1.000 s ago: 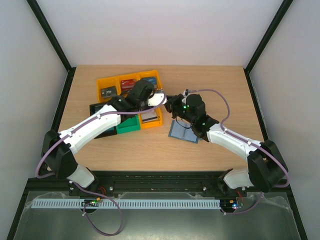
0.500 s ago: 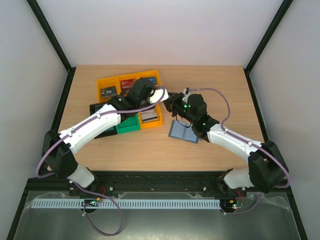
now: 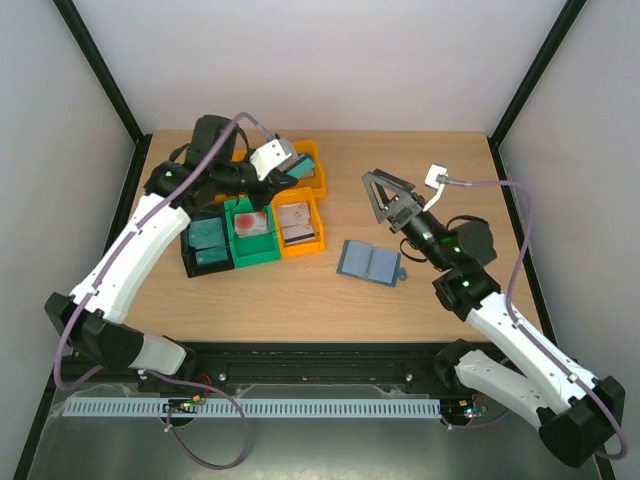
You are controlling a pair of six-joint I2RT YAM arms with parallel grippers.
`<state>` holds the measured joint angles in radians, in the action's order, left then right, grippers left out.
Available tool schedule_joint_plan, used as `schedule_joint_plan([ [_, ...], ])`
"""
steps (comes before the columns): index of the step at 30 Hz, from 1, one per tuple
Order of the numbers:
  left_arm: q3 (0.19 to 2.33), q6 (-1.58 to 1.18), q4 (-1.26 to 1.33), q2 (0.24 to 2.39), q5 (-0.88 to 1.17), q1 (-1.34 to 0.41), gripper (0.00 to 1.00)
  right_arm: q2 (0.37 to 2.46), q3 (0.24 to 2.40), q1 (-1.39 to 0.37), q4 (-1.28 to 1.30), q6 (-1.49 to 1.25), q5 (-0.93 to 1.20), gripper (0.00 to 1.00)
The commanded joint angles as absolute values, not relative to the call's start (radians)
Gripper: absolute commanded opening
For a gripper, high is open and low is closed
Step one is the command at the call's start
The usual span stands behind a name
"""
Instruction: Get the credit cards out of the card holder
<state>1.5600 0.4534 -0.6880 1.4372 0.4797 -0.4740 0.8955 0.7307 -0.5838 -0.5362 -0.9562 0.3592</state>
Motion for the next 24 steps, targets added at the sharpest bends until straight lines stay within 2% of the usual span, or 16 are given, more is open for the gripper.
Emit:
schedule_joint_plan([
  [1, 1.646, 0.333, -0.774, 1.396, 0.922, -0.471, 0.02, 0.887, 0.708, -0.587, -0.707, -0.710, 0.532, 0.98],
  [5, 1.683, 0.320, -0.813, 1.396, 1.080, -0.472, 0.02, 0.990, 0.815, -0.598, -0.728, -0.711, 0.715, 0.91],
  [11, 1.687, 0.317, -0.834, 1.398, 1.136, -0.485, 0.02, 1.084, 0.933, -0.655, -0.711, -0.665, 0.825, 0.74],
  [15, 1.688, 0.316, -0.836, 1.405, 1.135, -0.492, 0.02, 1.109, 0.963, -0.671, -0.699, -0.655, 0.855, 0.46],
  [19, 1.695, 0.319, -0.839, 1.411, 1.155, -0.493, 0.02, 1.103, 0.964, -0.672, -0.642, -0.624, 0.838, 0.04],
  [24, 1.709, 0.335, -0.858, 1.408, 1.161, -0.491, 0.05, 1.067, 0.982, -0.671, -0.454, -0.490, 0.792, 0.02],
])
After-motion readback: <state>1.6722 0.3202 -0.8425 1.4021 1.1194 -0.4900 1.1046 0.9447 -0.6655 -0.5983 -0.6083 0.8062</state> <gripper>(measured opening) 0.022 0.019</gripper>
